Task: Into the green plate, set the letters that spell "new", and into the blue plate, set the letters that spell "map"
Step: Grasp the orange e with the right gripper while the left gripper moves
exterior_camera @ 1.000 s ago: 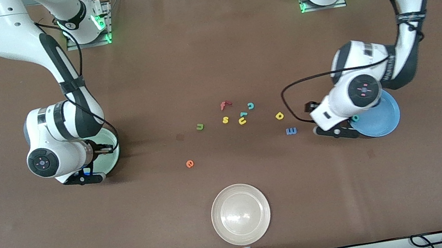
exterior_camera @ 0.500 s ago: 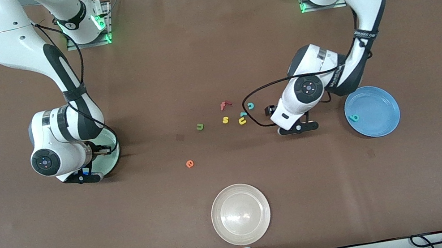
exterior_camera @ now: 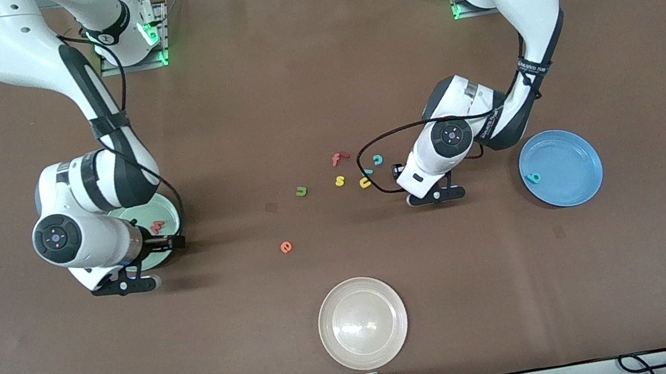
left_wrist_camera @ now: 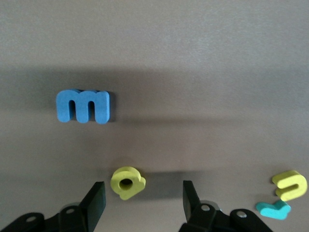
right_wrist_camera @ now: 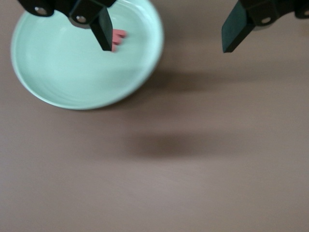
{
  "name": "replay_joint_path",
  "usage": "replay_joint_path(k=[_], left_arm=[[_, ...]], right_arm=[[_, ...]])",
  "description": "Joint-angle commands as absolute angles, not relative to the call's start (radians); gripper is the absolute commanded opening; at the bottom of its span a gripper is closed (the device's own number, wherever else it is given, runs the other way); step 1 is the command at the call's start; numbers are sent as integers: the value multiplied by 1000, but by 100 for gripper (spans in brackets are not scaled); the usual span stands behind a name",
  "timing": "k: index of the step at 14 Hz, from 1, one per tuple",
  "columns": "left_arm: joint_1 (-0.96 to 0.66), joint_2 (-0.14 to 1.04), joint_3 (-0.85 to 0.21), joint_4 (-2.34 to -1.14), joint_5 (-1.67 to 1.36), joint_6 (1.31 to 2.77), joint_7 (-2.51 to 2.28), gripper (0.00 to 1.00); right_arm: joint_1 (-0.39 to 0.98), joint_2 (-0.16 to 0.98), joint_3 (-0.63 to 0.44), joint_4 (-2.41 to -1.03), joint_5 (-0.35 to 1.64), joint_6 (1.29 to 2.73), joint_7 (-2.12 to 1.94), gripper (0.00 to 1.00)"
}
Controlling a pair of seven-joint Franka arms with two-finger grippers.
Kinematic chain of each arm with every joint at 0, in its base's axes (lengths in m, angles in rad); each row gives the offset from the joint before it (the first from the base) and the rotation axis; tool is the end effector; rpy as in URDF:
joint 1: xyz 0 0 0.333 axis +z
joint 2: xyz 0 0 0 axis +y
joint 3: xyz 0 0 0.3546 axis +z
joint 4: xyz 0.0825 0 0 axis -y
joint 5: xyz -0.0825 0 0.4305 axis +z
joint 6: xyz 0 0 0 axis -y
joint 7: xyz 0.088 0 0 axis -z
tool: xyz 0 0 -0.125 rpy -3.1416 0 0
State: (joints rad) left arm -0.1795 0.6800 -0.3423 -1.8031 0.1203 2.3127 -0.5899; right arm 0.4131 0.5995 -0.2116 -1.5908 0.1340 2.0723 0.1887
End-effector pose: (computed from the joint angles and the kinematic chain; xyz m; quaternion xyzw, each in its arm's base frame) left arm 0.6036 -0.3303 0.1521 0.9956 0.0189 -0.0889 0.0235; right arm 0.7192 0.1757 0.2695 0.9986 -0.0140 -0.0498 0.0132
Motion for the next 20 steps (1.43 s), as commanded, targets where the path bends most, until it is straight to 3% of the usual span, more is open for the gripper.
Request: replay_joint_path(k=[1, 2, 5, 6, 10, 14, 20], left_arm=[[-176, 692, -344, -1807, 144, 2326, -609, 66], [-178, 693, -342, -1807, 144, 2326, -609, 61], [-175, 689, -342, -1807, 144, 2318, -617, 24], [-175, 684, -342, -1806, 144, 2306, -617, 18], [-163, 626, -328, -1787, 259, 2179, -612, 17], [-69, 569, -333, -1732, 388, 2004, -441, 17], [193, 566, -328, -1758, 394, 1986, -94, 18]], right_arm=[[498, 690, -207, -1467, 146, 2069, 253, 94], [508, 707, -206, -1448, 143, 2072, 250, 93], [557, 730, -166, -1447, 140, 2178, 194, 92], [563, 742, -164, -1447, 138, 2221, 172, 92], [626, 791, -163, -1445, 137, 2313, 95, 78], [664, 850, -163, -1391, 135, 2367, 95, 77], [664, 899, -166, -1385, 84, 2427, 104, 72]])
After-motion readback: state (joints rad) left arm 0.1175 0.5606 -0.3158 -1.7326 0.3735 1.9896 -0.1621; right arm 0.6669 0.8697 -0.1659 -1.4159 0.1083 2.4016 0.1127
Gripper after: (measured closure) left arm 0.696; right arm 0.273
